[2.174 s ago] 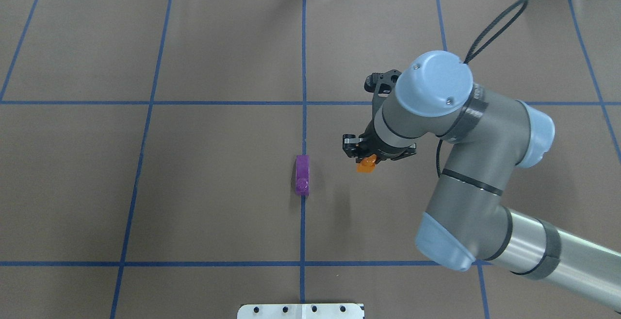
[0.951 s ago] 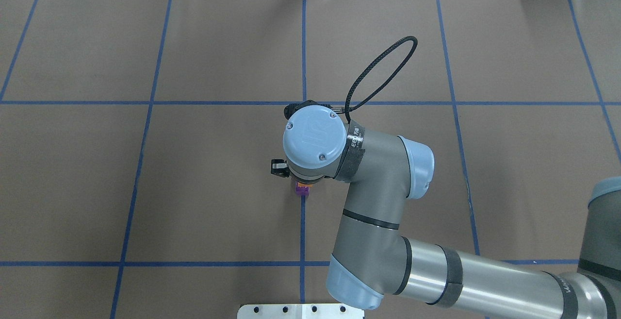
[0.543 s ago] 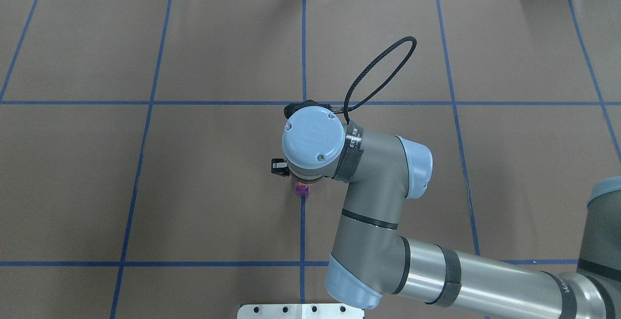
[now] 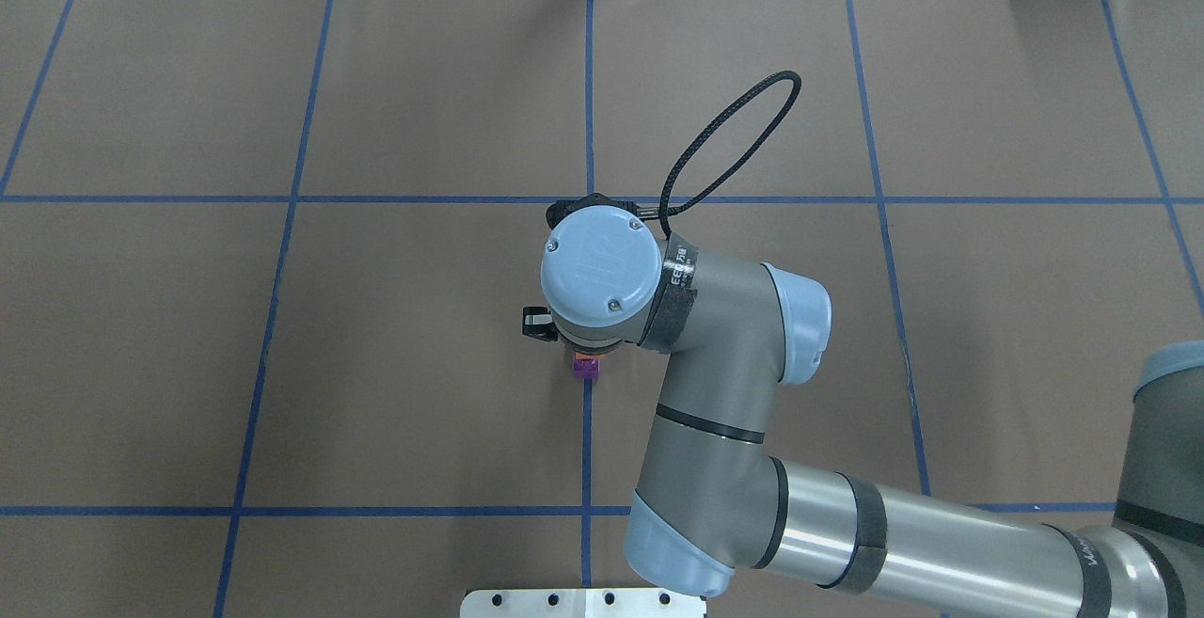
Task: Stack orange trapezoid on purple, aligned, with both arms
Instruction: 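Lower the orange trapezoid onto the purple block, aligning it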
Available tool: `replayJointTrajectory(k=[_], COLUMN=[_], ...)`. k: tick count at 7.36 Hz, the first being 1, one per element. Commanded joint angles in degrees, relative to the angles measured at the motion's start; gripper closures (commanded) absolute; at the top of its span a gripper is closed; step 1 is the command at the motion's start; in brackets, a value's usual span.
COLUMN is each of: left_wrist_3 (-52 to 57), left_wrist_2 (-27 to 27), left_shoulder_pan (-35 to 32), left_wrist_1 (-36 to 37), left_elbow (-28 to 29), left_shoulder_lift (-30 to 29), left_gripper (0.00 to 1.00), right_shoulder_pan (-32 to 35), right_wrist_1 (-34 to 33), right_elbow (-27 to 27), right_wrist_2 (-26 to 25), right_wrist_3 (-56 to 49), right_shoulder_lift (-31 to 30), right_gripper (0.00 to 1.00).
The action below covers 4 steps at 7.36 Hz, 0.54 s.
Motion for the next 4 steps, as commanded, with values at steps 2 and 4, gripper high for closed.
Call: replayJointTrajectory(k=[2, 4], left_wrist_3=[0.0, 0.0], left_wrist_2=[0.0, 0.0], left_shoulder_pan=[0.01, 0.01], left_wrist_1=[-0.09, 0.0], left_elbow=[0.07, 0.07], left_shoulder_lift=[-0.02, -0.02], left_gripper=[0.0, 0.0], right_shoulder_pan=[0.0, 0.0], right_wrist_1=[0.0, 0.0], right_elbow=[-0.72, -1.08], right_wrist_2=[0.0, 0.0], right_wrist_3=[0.0, 0.0], right_shoulder_lift=[0.14, 0.14], right_gripper=[1.0, 1.0])
